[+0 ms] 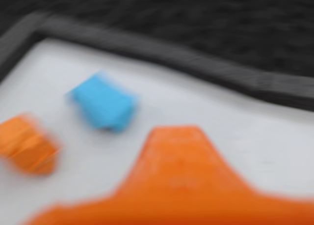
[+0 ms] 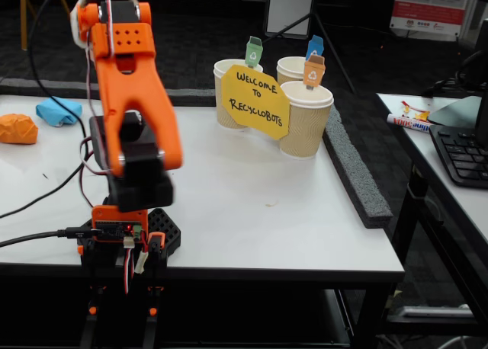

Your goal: Sort rubbish by color.

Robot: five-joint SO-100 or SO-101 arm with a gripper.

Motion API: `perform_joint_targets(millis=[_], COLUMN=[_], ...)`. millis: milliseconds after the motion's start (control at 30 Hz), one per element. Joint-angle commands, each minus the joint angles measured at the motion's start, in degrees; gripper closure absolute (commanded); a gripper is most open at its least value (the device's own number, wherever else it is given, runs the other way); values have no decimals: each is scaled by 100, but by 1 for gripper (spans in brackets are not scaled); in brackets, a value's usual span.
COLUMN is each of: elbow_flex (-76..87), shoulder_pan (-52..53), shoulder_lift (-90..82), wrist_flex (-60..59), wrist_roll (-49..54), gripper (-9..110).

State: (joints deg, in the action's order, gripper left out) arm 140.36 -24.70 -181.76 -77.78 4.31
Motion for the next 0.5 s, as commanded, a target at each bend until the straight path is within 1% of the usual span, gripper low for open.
perform_joint_targets(millis=[0,67,267,467], elbow_flex=[26,149,536,659], shoulder_pan=[-1169,-1389,-1521,-1951], shoulder_lift=[-70,-70,-70,-62], wrist_flex=[18,97,519,554], wrist_roll=[62,62,62,62], gripper=[97,97,96,96])
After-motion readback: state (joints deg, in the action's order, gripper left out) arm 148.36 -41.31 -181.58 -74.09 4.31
